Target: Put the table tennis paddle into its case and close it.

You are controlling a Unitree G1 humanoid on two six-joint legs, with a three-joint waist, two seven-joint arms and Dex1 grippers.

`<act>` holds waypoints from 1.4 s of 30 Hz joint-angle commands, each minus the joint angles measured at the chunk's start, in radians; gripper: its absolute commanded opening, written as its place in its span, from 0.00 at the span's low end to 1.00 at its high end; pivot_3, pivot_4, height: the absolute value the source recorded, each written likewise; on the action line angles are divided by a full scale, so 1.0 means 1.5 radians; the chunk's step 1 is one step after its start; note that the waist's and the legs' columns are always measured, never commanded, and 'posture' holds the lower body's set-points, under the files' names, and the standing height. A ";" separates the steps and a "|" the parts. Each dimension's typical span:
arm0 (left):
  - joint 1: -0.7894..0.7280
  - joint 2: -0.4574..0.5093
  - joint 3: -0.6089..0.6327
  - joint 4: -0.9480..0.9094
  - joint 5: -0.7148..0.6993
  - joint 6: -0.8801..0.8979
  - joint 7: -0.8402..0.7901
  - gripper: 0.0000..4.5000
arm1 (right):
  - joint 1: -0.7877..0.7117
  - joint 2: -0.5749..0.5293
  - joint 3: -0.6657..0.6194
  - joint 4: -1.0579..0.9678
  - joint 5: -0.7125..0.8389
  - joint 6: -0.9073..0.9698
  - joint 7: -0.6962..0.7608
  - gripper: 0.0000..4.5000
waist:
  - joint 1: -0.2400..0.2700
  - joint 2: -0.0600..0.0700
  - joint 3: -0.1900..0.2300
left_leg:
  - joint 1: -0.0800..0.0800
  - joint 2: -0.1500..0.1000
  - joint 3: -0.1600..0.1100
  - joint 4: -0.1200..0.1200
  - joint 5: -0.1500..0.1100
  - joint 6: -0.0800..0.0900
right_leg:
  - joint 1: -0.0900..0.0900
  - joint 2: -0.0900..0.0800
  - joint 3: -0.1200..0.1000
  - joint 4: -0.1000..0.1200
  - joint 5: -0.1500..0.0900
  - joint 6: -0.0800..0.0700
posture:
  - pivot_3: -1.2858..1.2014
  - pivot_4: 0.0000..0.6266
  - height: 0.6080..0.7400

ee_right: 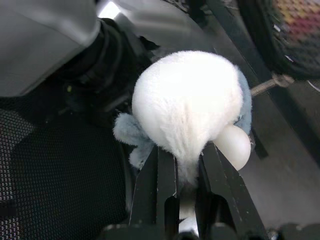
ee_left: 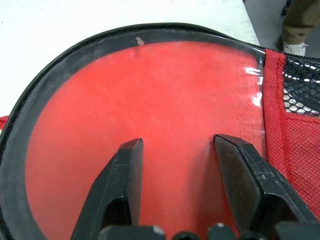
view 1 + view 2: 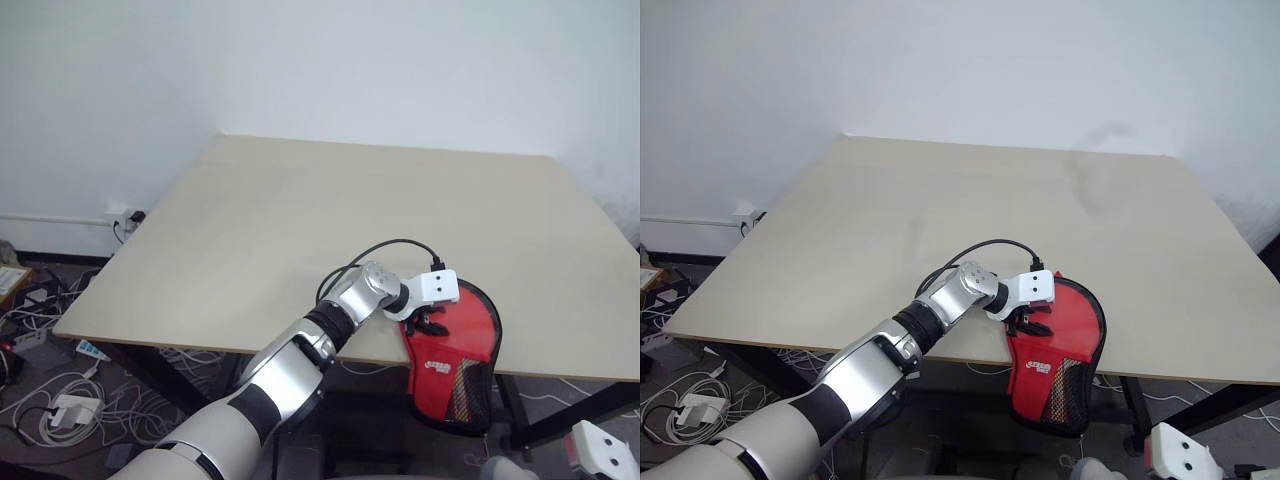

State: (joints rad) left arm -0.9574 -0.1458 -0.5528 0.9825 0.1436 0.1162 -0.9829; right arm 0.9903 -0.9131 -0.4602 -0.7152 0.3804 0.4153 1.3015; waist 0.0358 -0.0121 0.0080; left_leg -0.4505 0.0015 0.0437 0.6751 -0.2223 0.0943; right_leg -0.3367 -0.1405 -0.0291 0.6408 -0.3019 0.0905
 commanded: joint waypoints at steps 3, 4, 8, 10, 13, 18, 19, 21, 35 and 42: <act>0.029 -0.029 -0.017 0.048 0.033 0.028 0.001 0.52 | -0.034 -0.009 0.072 -0.042 0.010 0.021 -0.016 0.00 | 0.000 0.000 0.000 | 0.000 0.000 0.000 0.000 0.000 0.000 | 0.000 0.000 0.000 0.000 0.000 0.000 | 0.52 0.00 0.81; 0.028 -0.028 -0.017 0.049 0.034 0.027 0.002 0.52 | -0.041 -0.009 0.078 -0.042 0.008 0.027 -0.025 0.00 | 0.000 0.000 0.000 | 0.000 0.000 0.000 0.000 0.000 0.000 | 0.000 0.000 0.000 0.000 0.000 0.000 | 0.52 0.00 0.81; 0.027 -0.023 -0.014 0.051 0.035 0.023 0.002 0.52 | -0.095 -0.006 0.069 -0.015 0.037 0.115 -0.083 0.00 | 0.000 0.000 0.000 | 0.000 0.000 0.000 0.000 0.000 0.000 | 0.000 0.000 0.000 0.000 0.000 0.000 | 0.52 0.00 0.81; 0.026 -0.022 -0.013 0.051 0.036 0.022 0.001 0.52 | -0.119 -0.003 0.051 -0.005 0.049 0.134 -0.095 0.17 | 0.000 0.000 0.000 | 0.000 0.000 0.000 0.000 0.000 0.000 | 0.000 0.000 0.000 0.000 0.000 0.000 | 0.52 0.00 0.81; 0.024 -0.022 -0.013 0.053 0.037 0.019 0.000 0.52 | -0.131 -0.008 0.022 -0.007 0.046 0.133 -0.095 0.39 | 0.000 0.000 0.000 | 0.000 0.000 0.000 0.000 0.000 0.000 | 0.000 0.000 0.000 0.000 0.000 0.000 | 0.52 0.00 0.81; 0.014 -0.018 -0.002 0.058 0.033 0.017 0.002 0.52 | -0.118 -0.012 -0.039 -0.012 0.050 0.139 -0.075 0.78 | 0.000 0.000 0.000 | 0.000 0.000 0.000 0.000 0.000 0.000 | 0.000 0.000 0.000 0.000 0.000 0.000 | 0.52 0.00 0.81; 0.012 -0.015 0.002 0.058 0.032 0.017 0.002 0.52 | -0.118 -0.011 -0.056 -0.003 0.050 0.140 -0.072 0.78 | 0.000 0.000 0.000 | 0.000 0.000 0.000 0.000 0.000 0.000 | 0.000 0.000 0.000 0.000 0.000 0.000 | 0.52 0.00 0.81; 0.010 -0.012 0.006 0.060 0.031 0.016 0.002 0.52 | -0.119 -0.010 -0.073 0.008 0.050 0.142 -0.069 0.78 | 0.000 -0.001 0.000 | 0.000 0.000 0.000 0.000 0.000 0.000 | 0.000 0.000 0.000 0.000 0.000 0.000 | 0.52 0.00 0.81; 0.011 0.057 0.050 0.029 0.021 0.008 -0.035 0.52 | -0.246 0.049 -0.155 0.050 0.159 0.211 -0.147 0.87 | -0.002 0.000 0.000 | 0.000 0.000 0.001 0.000 0.000 0.000 | 0.000 0.000 0.000 0.000 0.000 0.000 | 0.52 0.00 0.81; 0.029 0.098 0.064 -0.013 0.017 0.017 -0.060 0.52 | -0.321 0.059 -0.153 0.029 0.203 0.253 -0.221 1.00 | 0.000 0.002 -0.001 | 0.000 0.000 0.001 0.000 0.000 0.000 | 0.000 0.000 0.000 0.000 0.000 0.000 | 0.52 0.00 0.81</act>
State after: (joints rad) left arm -0.9332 -0.0210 -0.4441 0.9595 0.1435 0.1138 -1.0573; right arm 0.5421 -0.8294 -0.6735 -0.6396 0.6464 0.7818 1.0102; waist 0.0361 -0.0097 0.0071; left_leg -0.4503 0.0019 0.0447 0.6744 -0.2222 0.0944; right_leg -0.3373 -0.1403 -0.0284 0.6410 -0.3016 0.0900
